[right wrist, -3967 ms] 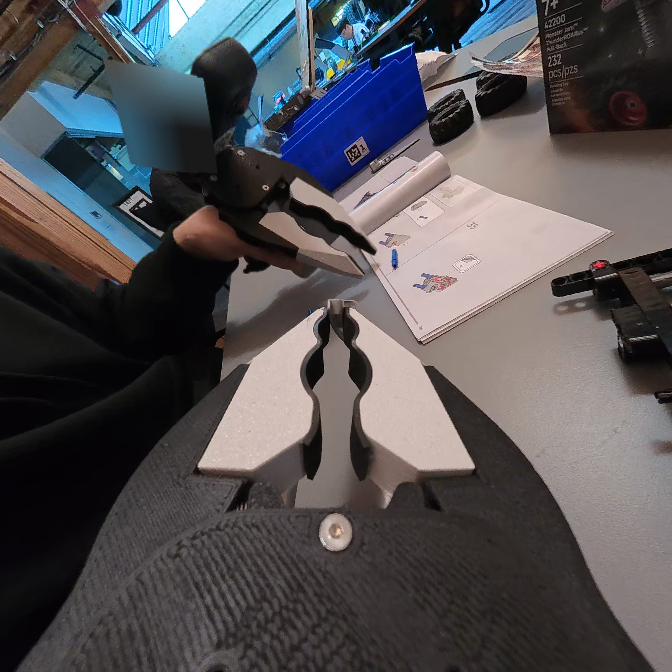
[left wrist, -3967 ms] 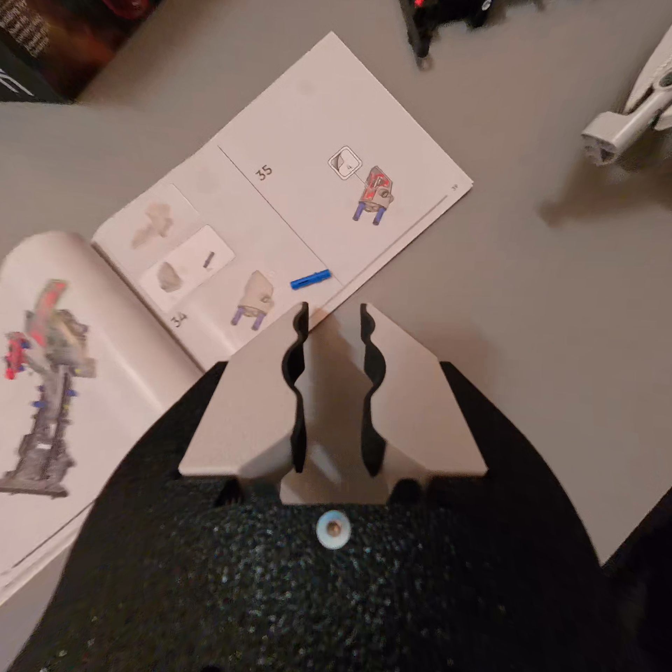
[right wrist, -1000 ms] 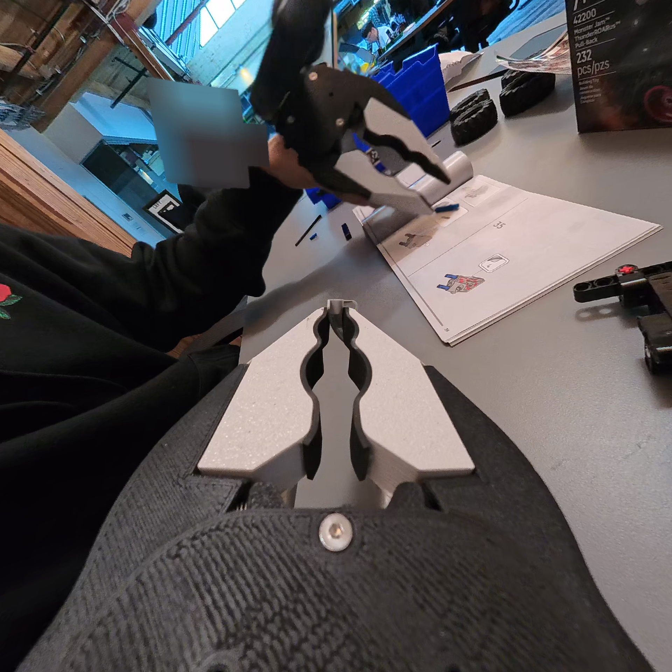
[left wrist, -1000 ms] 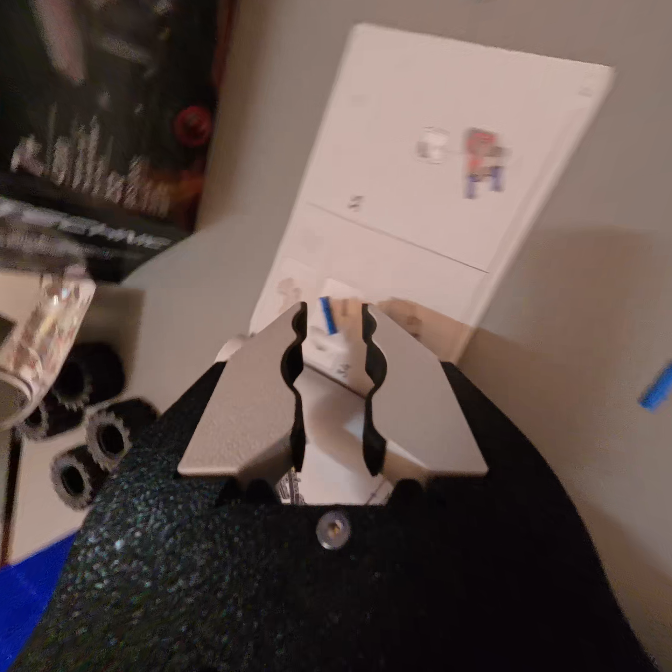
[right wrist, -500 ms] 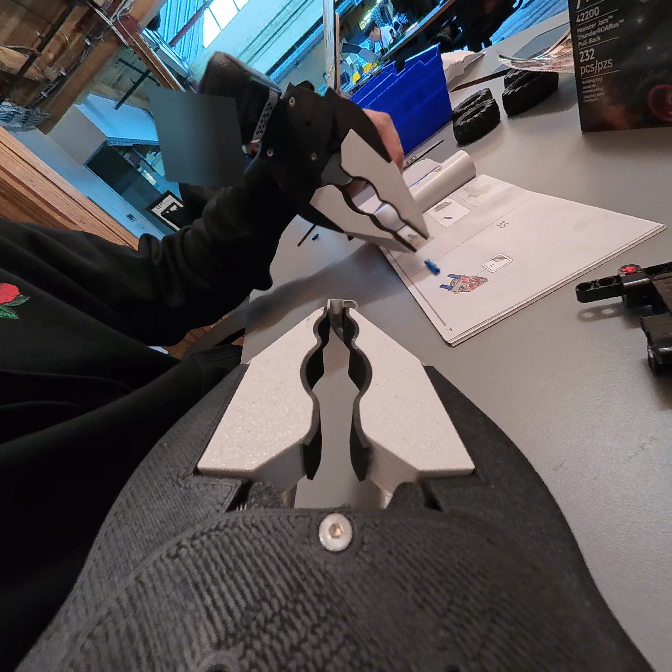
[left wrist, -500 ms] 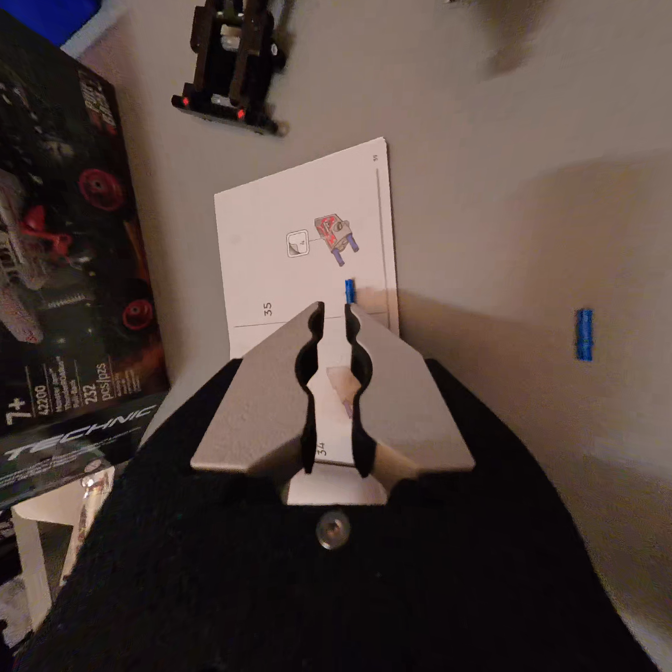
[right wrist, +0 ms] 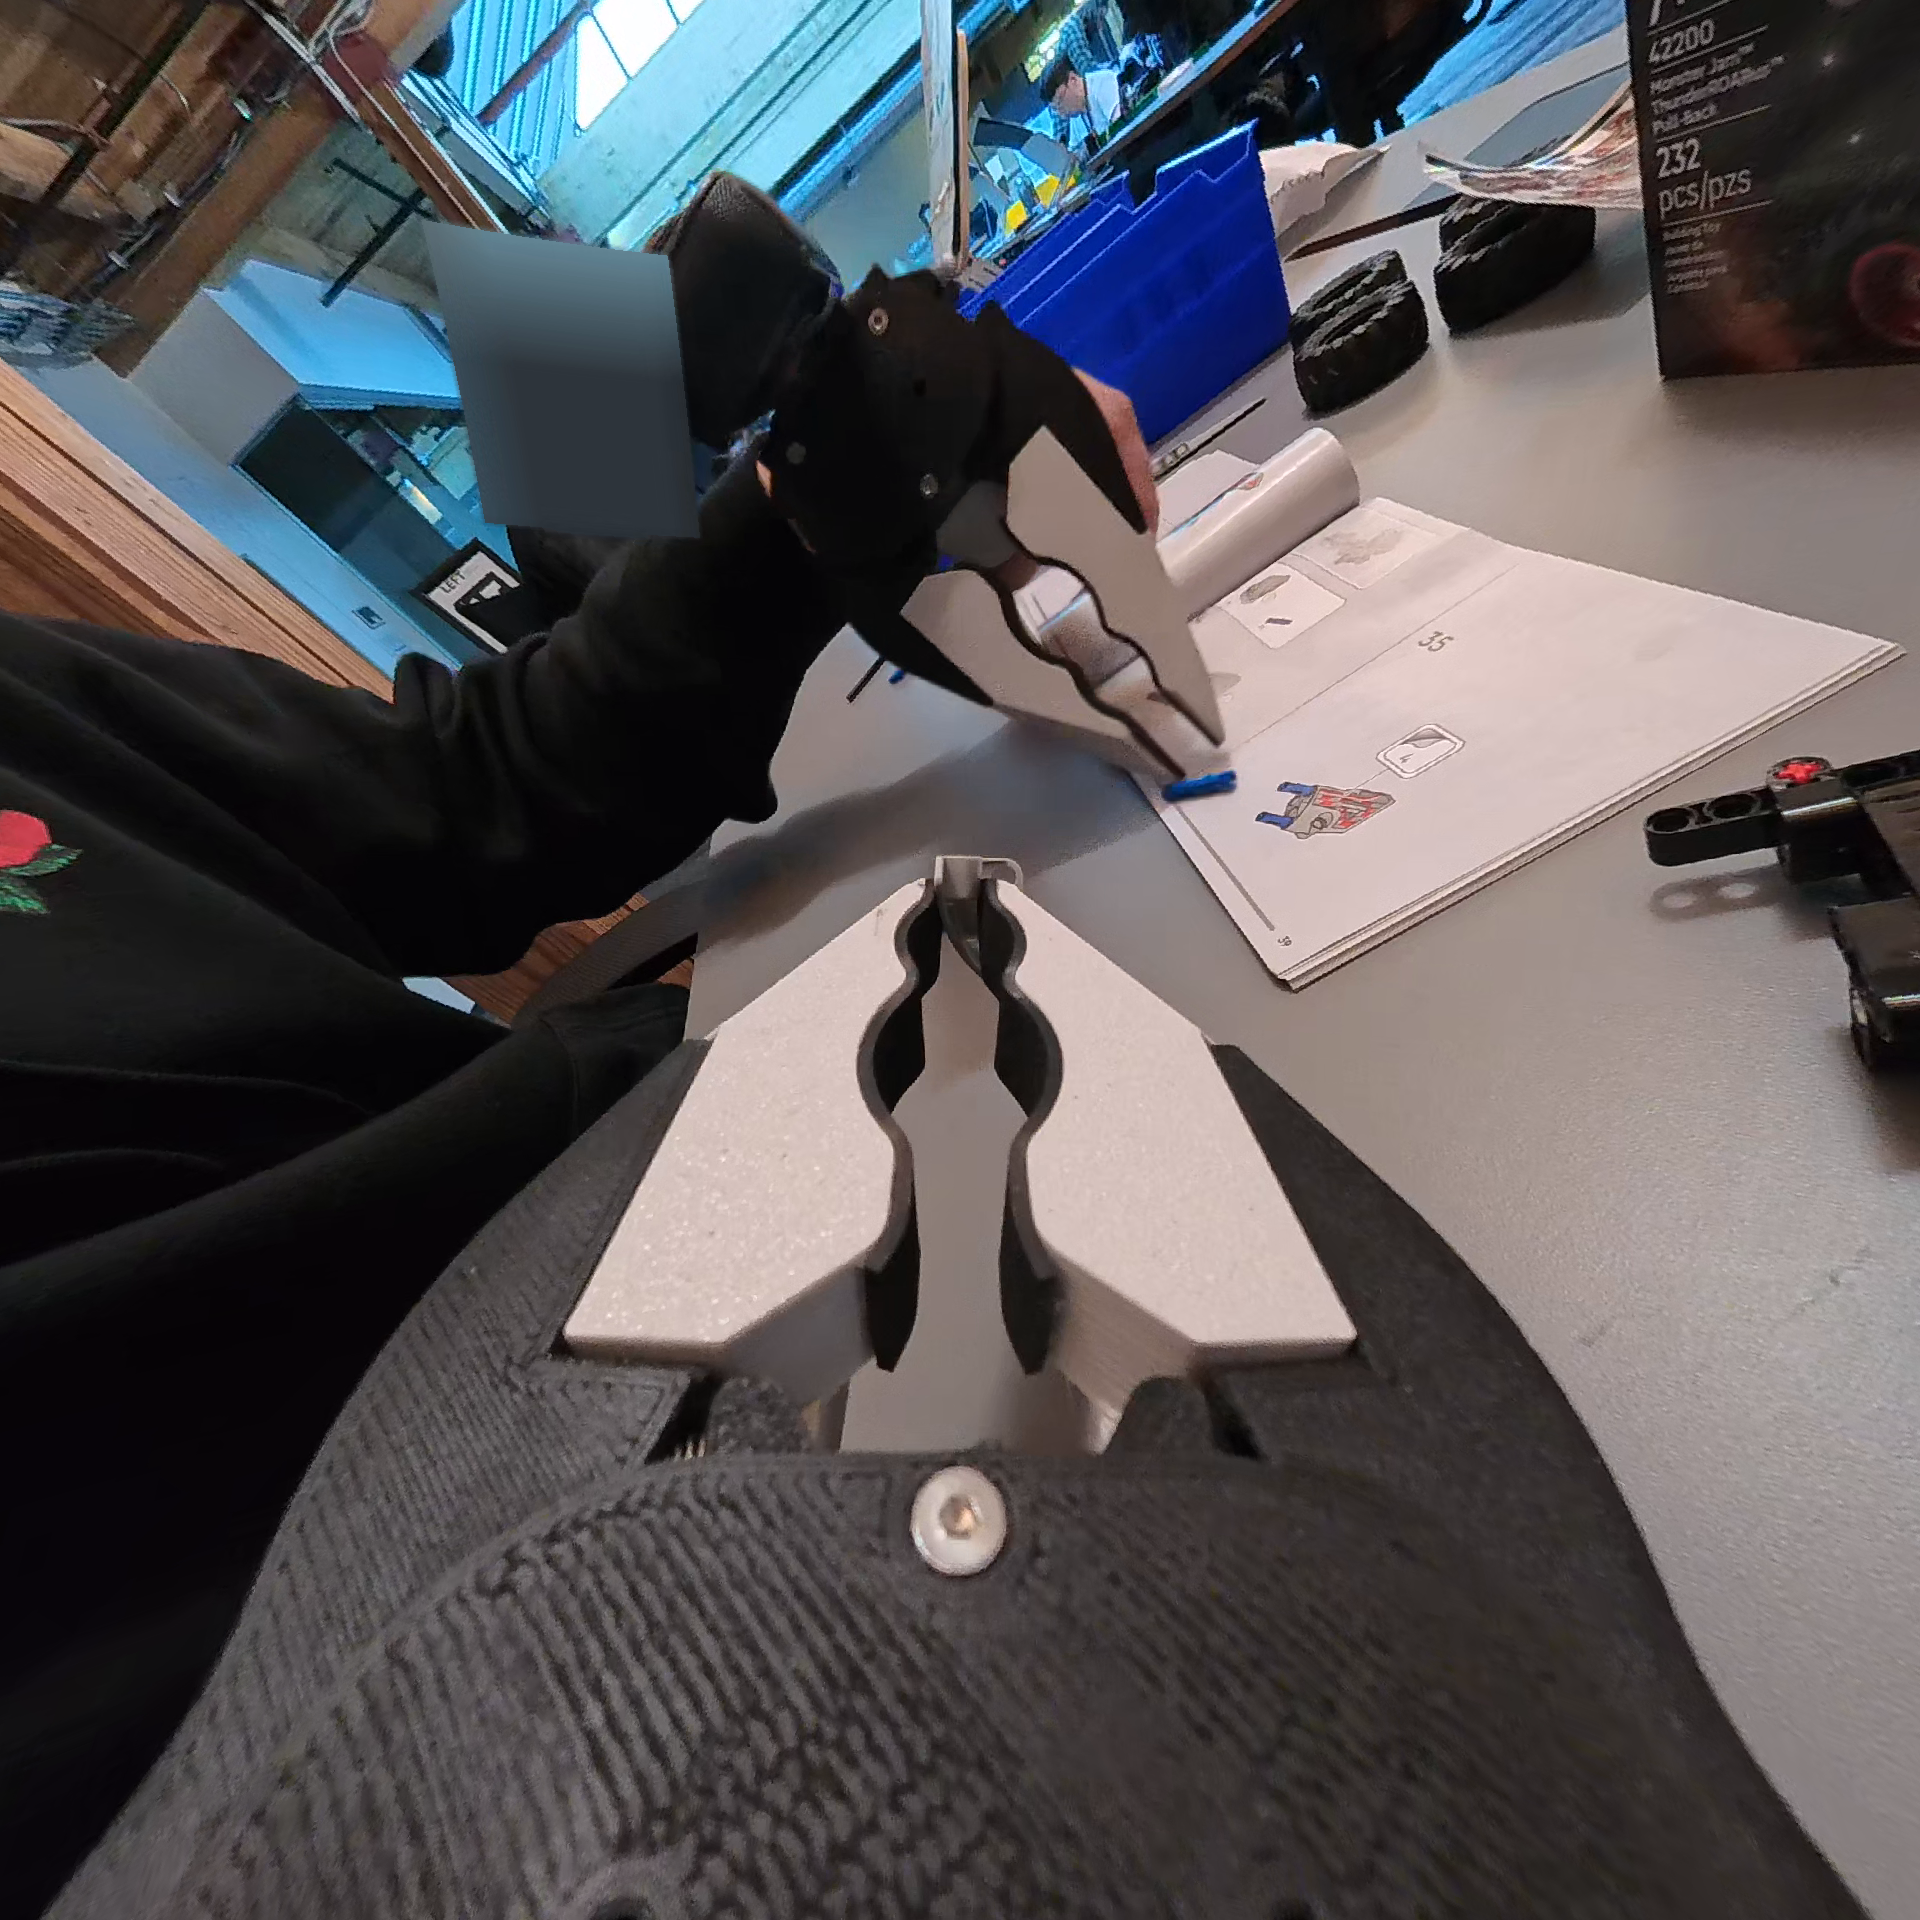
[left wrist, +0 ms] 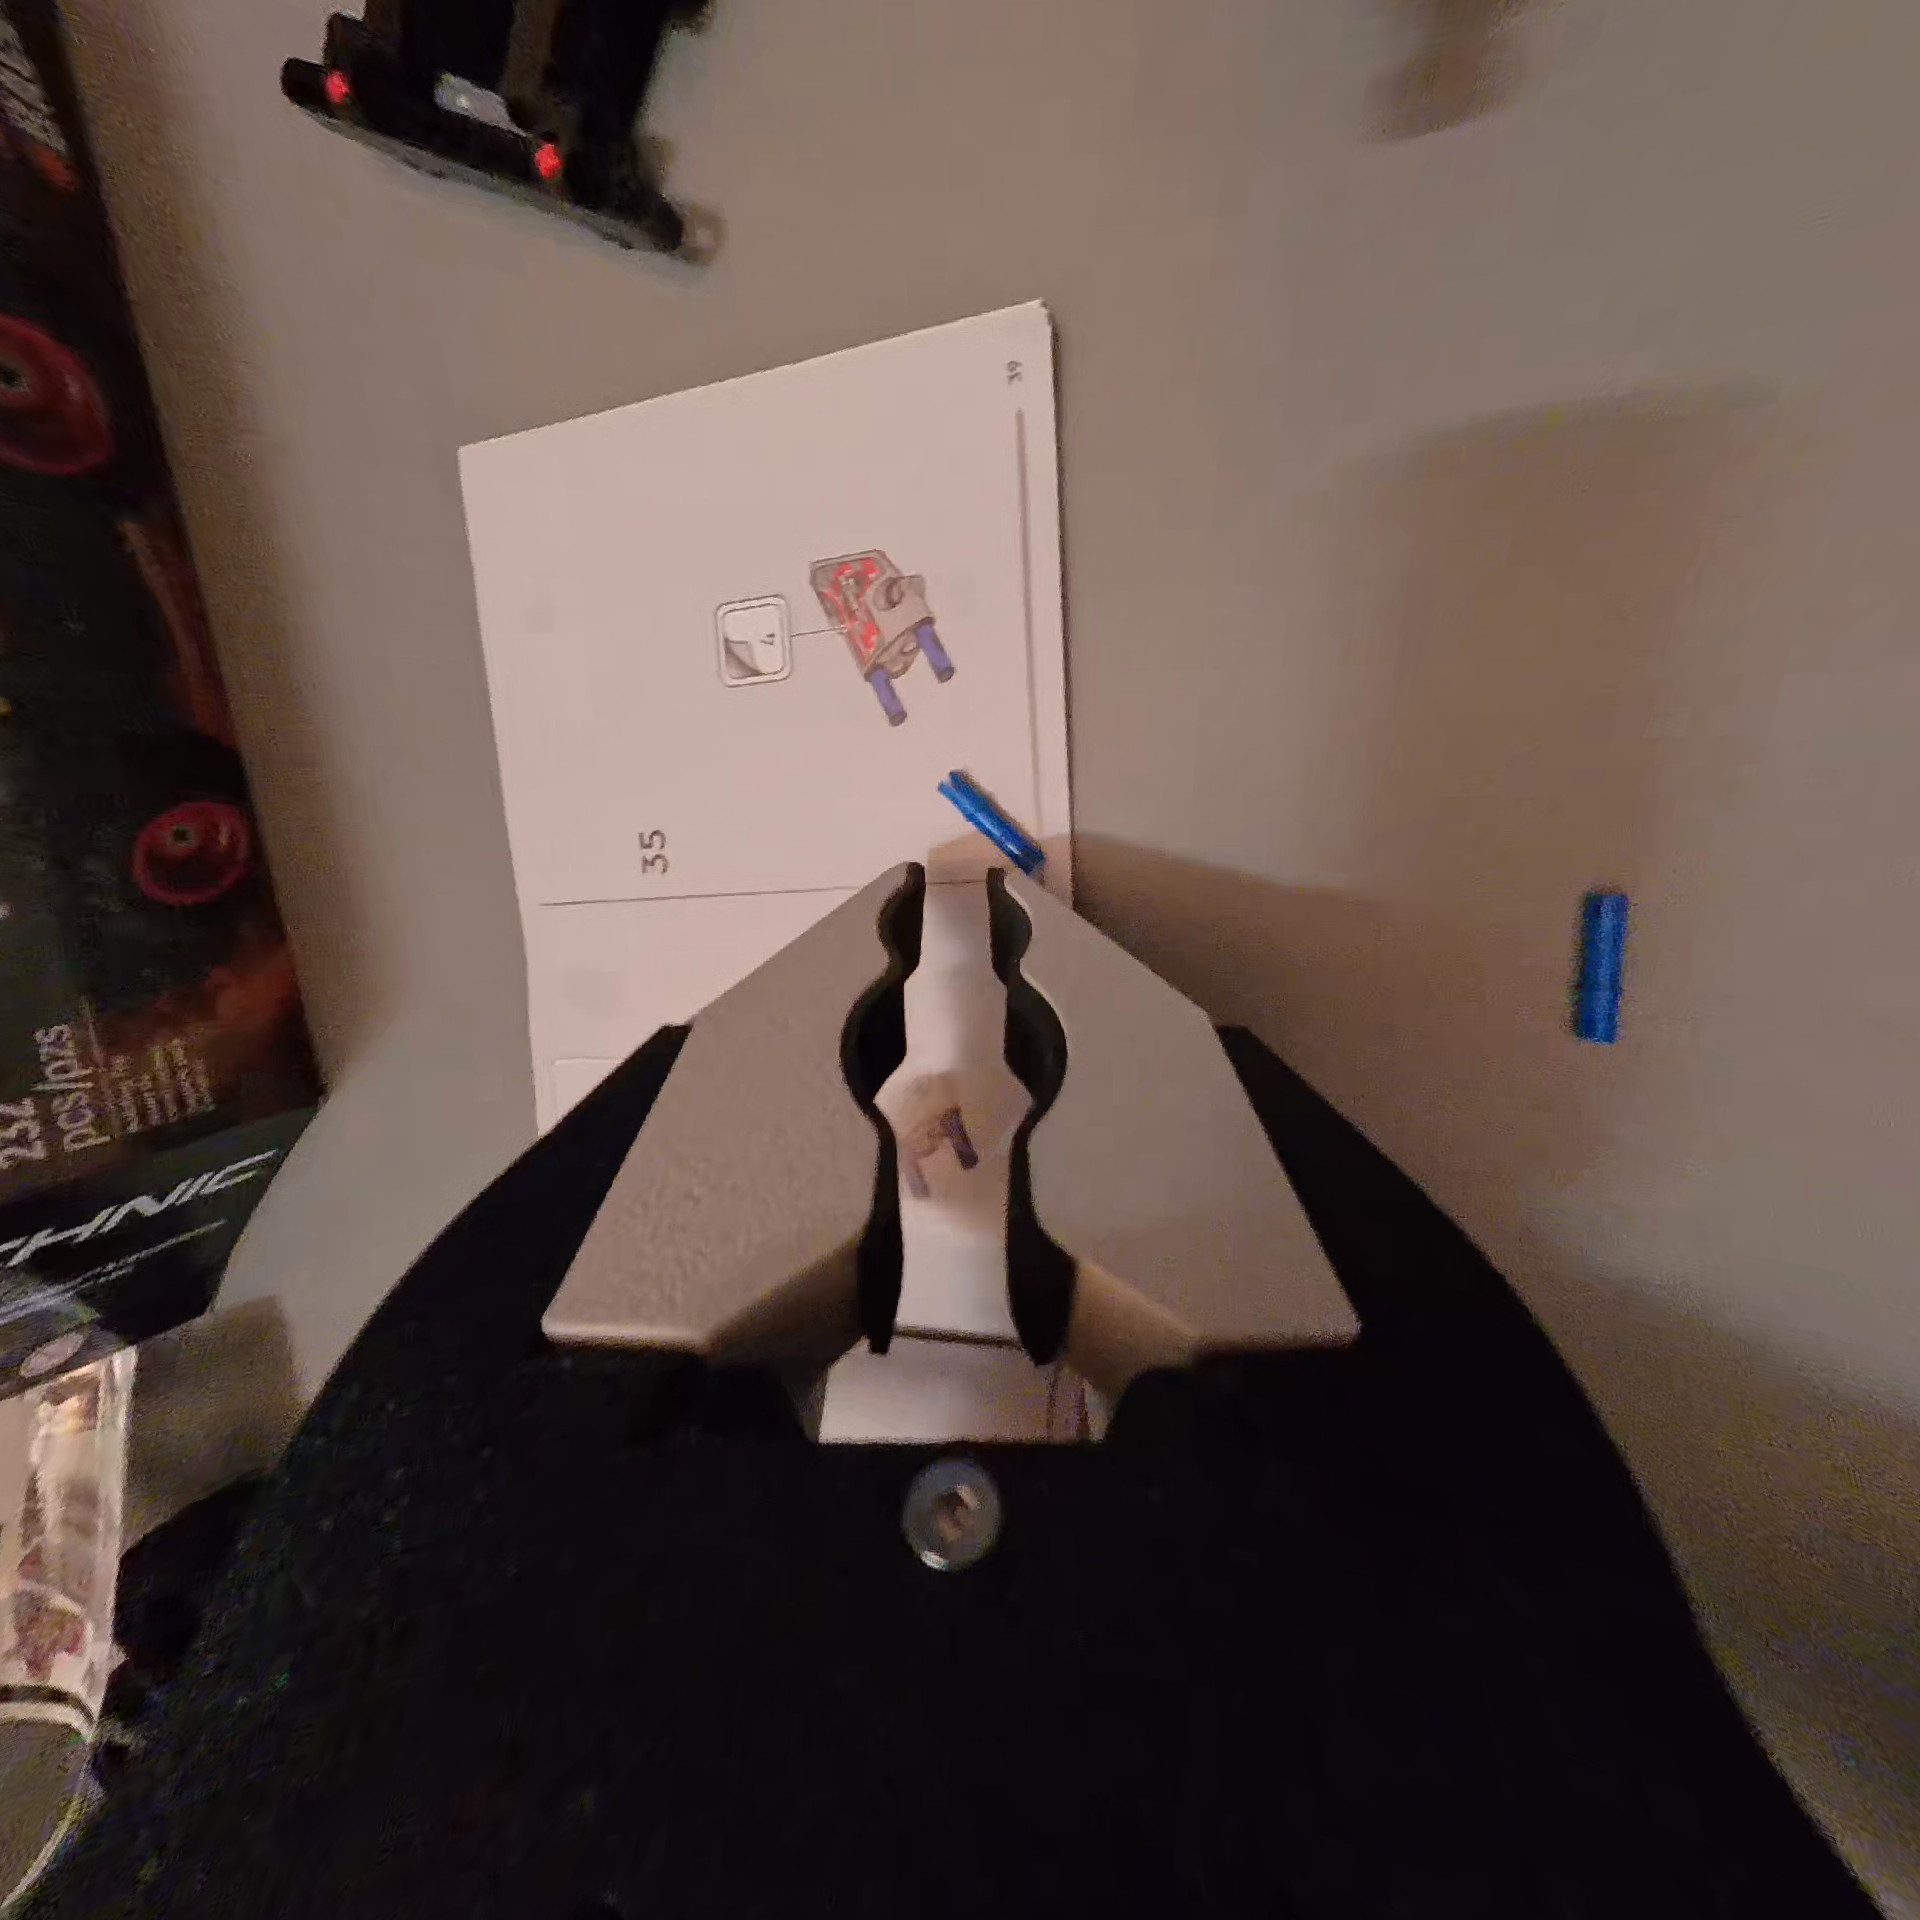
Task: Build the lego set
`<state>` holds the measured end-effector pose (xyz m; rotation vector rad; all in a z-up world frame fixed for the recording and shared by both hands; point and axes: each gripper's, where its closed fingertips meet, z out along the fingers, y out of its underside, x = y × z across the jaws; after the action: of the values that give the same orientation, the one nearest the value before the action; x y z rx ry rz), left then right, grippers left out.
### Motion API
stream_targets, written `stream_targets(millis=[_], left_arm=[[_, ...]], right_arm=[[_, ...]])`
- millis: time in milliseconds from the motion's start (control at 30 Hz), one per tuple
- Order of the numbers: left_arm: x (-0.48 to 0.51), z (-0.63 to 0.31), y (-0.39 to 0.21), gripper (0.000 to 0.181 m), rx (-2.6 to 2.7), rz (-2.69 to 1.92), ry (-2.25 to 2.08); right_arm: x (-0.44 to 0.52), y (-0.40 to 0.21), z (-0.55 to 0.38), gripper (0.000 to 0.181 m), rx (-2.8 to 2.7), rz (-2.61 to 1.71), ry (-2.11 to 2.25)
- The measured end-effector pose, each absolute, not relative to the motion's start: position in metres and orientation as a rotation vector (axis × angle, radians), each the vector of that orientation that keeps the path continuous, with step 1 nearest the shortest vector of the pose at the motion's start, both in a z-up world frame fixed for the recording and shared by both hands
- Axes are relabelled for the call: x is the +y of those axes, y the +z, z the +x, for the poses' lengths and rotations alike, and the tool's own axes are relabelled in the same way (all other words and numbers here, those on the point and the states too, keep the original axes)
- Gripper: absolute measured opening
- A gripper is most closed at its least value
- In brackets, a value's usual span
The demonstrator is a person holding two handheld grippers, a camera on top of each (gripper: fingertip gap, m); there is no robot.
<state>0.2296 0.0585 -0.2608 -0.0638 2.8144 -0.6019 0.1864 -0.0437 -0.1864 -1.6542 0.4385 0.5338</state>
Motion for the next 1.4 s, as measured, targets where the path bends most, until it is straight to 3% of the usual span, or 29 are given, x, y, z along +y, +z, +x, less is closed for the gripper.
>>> stream_targets(millis=[100, 333, 600, 667, 833, 1000, 1233, 1300, 1400], left_arm=[[0.054, 0.222, -0.263, 0.003, 2.833, -0.088, -0.612], [0.032, 0.217, -0.253, 0.014, 2.768, -0.053, -0.707], [0.029, 0.238, -0.249, 0.023, 2.826, 0.424, -0.546], [0.028, 0.234, -0.256, 0.015, 2.917, 0.501, -0.537], [0.028, 0.224, -0.259, 0.005, 3.113, 0.414, -0.665], [0.029, 0.215, -0.261, 0.016, 3.12, 0.308, -0.847], [0.03, 0.214, -0.259, 0.01, 2.986, 0.213, -1.034], [0.031, 0.212, -0.256, 0.021, 2.961, 0.182, -1.022], [0.025, 0.197, -0.249, 0.021, 2.961, 0.162, -1.034]], right_arm=[[-0.044, -0.186, 0.186, 0.005, 0.439, -1.653, 0.536], [-0.044, -0.186, 0.186, 0.005, 0.435, -1.654, 0.541], [-0.042, -0.188, 0.184, 0.005, 0.433, -1.67, 0.538], [-0.042, -0.188, 0.184, 0.005, 0.432, -1.671, 0.535], [-0.043, -0.187, 0.184, 0.005, 0.43, -1.664, 0.54], [-0.042, -0.188, 0.184, 0.005, 0.432, -1.664, 0.549], [-0.042, -0.189, 0.185, 0.005, 0.44, -1.673, 0.544], [-0.042, -0.189, 0.185, 0.004, 0.445, -1.673, 0.544], [-0.042, -0.19, 0.186, 0.005, 0.45, -1.679, 0.542]])
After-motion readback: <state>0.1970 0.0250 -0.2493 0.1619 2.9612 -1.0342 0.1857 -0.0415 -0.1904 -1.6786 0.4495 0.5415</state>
